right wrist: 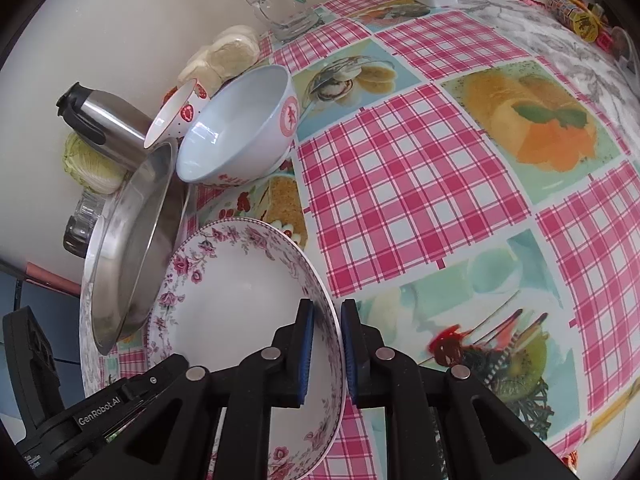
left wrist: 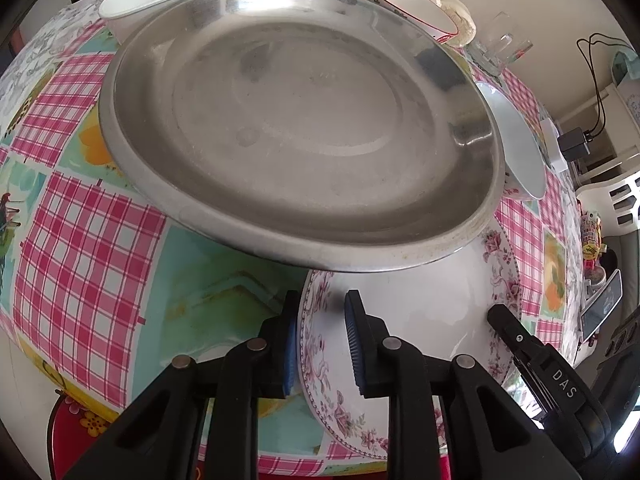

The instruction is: Organize plates and bowls

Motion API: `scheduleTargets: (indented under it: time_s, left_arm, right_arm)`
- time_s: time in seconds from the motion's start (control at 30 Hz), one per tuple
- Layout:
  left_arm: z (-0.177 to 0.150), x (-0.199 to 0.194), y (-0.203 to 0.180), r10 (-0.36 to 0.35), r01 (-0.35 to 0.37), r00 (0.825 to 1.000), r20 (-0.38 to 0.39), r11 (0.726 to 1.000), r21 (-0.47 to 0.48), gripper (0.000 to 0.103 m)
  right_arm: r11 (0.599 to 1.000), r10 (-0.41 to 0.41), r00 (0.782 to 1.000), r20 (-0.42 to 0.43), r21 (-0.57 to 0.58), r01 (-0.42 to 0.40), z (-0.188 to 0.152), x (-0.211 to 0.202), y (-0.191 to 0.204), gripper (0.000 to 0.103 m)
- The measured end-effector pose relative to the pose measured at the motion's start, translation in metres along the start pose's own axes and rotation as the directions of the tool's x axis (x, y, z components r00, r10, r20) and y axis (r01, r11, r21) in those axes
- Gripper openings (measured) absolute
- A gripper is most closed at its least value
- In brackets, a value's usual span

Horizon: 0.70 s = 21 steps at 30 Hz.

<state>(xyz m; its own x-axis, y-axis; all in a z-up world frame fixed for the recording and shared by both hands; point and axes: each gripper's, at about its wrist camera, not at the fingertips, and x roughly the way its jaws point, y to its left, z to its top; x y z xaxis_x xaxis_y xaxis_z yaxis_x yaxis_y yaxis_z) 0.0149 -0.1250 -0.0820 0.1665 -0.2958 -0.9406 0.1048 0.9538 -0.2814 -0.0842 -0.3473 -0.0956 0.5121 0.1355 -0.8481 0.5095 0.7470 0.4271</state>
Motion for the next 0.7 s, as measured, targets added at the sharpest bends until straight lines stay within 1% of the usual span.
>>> scheduleTargets:
  time_s: [0.2, 0.33, 0.4, 0.53, 0.7]
  left_arm:
    - [0.001, -0.002, -0.003, 0.005, -0.005, 1.000, 0.009, 1.000, 0.004, 0.025]
    - [0.001, -0.002, -0.012, 0.033, -0.034, 0.999, 0.020, 0.998, 0.047, 0.025]
    - [-0.001, -0.002, -0.017, 0.036, -0.037, 0.999, 0.021, 0.997, 0.067, 0.025]
    - [-0.005, 0.001, -0.032, 0.028, -0.029, 0.999, 0.015, 0.992, 0.119, 0.025]
    - [-0.009, 0.004, -0.048, 0.015, -0.017, 1.000, 0.012, 0.987, 0.157, 0.025]
  right_arm:
    - [1.000, 0.013, 1.000, 0.003, -0.003, -0.013, 0.000, 0.001, 0.000, 0.016]
    - [1.000, 0.014, 1.000, 0.003, -0.018, -0.014, 0.000, 0.000, 0.002, 0.015]
    - [1.000, 0.015, 1.000, 0.005, -0.016, -0.015, 0.001, -0.001, 0.001, 0.014]
    - [1.000, 0.013, 1.000, 0.016, 0.015, -0.013, 0.002, -0.006, -0.010, 0.015]
    - [0.998, 0.026, 0.999, 0.025, 0.063, -0.028, 0.005, -0.012, -0.030, 0.014]
